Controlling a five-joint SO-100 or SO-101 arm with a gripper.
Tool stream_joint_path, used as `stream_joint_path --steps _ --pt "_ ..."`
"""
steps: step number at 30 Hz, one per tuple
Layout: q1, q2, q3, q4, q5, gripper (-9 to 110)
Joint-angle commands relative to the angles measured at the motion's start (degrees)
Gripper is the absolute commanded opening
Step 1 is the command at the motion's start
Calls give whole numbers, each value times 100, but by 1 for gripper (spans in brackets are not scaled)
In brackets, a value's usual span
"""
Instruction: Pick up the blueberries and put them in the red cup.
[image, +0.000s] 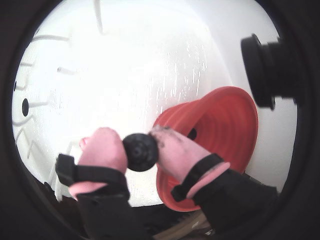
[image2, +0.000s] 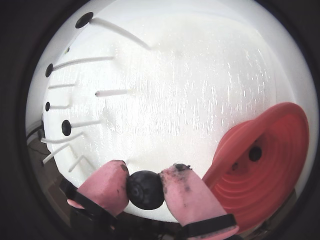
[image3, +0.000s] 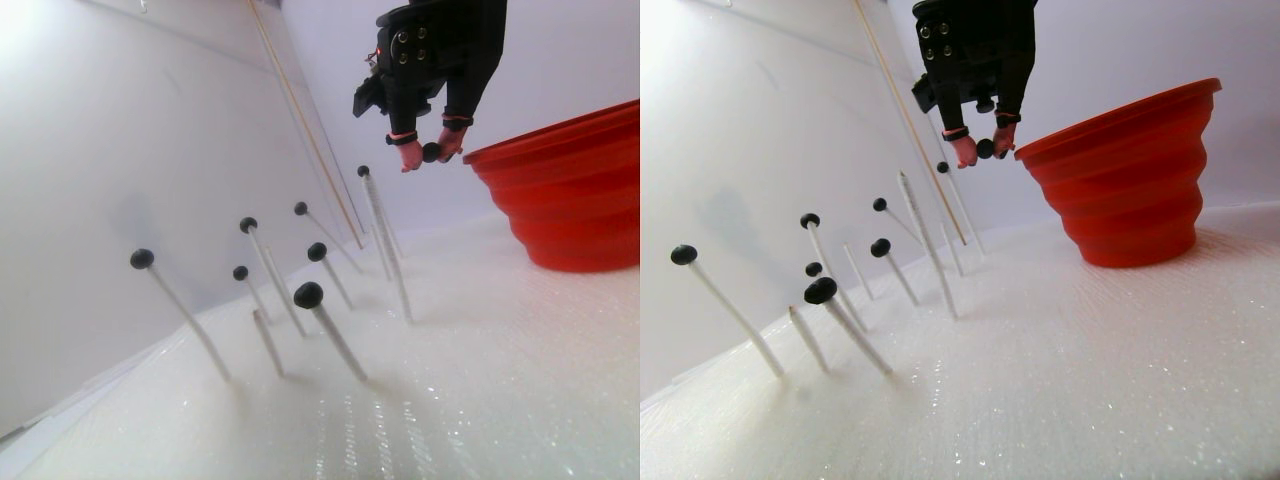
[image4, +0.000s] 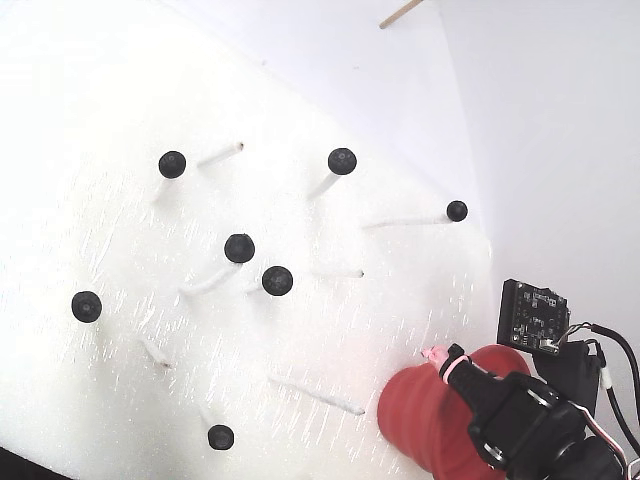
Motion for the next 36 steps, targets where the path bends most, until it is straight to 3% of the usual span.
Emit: stream_joint_path --steps 1,36 --pt "70 668 -334 62 88 11" --pt "861 1116 -536 413 220 11"
